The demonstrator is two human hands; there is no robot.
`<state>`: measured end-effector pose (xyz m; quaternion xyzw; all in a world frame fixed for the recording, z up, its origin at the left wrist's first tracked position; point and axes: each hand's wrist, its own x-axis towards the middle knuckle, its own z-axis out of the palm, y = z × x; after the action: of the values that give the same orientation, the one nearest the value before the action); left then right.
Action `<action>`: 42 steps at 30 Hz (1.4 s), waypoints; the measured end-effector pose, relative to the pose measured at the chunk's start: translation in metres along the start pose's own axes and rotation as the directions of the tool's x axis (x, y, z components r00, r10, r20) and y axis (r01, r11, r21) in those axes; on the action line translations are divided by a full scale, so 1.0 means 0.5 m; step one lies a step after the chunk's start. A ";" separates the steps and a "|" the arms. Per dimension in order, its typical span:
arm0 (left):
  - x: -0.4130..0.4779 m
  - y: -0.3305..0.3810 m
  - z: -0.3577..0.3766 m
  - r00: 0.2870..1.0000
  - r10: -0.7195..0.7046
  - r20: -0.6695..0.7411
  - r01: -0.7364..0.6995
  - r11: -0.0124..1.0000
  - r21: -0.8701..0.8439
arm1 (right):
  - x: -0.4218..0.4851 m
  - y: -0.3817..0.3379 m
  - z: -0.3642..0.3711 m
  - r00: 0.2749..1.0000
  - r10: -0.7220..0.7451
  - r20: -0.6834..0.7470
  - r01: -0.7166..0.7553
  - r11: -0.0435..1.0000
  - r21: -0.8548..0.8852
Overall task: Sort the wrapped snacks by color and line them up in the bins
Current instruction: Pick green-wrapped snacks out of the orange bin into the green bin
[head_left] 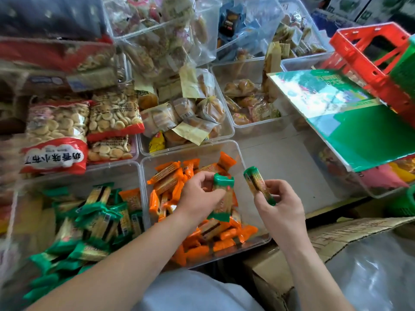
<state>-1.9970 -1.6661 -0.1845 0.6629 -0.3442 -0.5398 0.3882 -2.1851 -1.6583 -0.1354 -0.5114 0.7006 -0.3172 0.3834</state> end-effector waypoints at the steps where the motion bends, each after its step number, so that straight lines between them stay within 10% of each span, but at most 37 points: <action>1: -0.014 0.009 -0.041 1.000 0.026 -0.017 -0.026 1.000 -0.003 | -0.003 -0.012 0.015 1.000 -0.012 0.029 0.012 1.000 -0.001; 11: -0.097 -0.043 -0.420 0.923 0.098 -0.372 -0.068 0.993 0.093 | -0.088 -0.174 0.331 0.873 -0.289 0.393 0.352 0.931 -0.097; 21: -0.109 -0.097 -0.597 0.880 0.131 -0.457 0.046 0.933 0.357 | -0.146 -0.245 0.499 0.755 -0.209 0.622 0.451 0.853 -0.261; 30: -0.059 -0.071 -0.436 0.982 0.142 -0.127 -0.078 0.907 0.414 | -0.139 -0.126 0.333 0.878 -0.129 0.461 0.260 0.937 -0.233; 37: 0.061 -0.131 -0.454 0.968 -0.139 0.206 -0.144 0.364 0.920 | -0.133 -0.161 0.367 0.805 -0.167 0.570 0.332 0.922 -0.200; 42: 0.012 -0.140 -0.512 0.975 -0.044 0.217 -0.191 0.324 0.927 | -0.131 -0.182 0.434 0.792 -0.171 0.587 0.353 0.911 -0.212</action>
<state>-1.7416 -1.6023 -0.2193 0.6897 -0.6605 -0.2856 -0.0813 -1.9433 -1.6317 -0.1549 -0.7280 0.5206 -0.0912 0.4366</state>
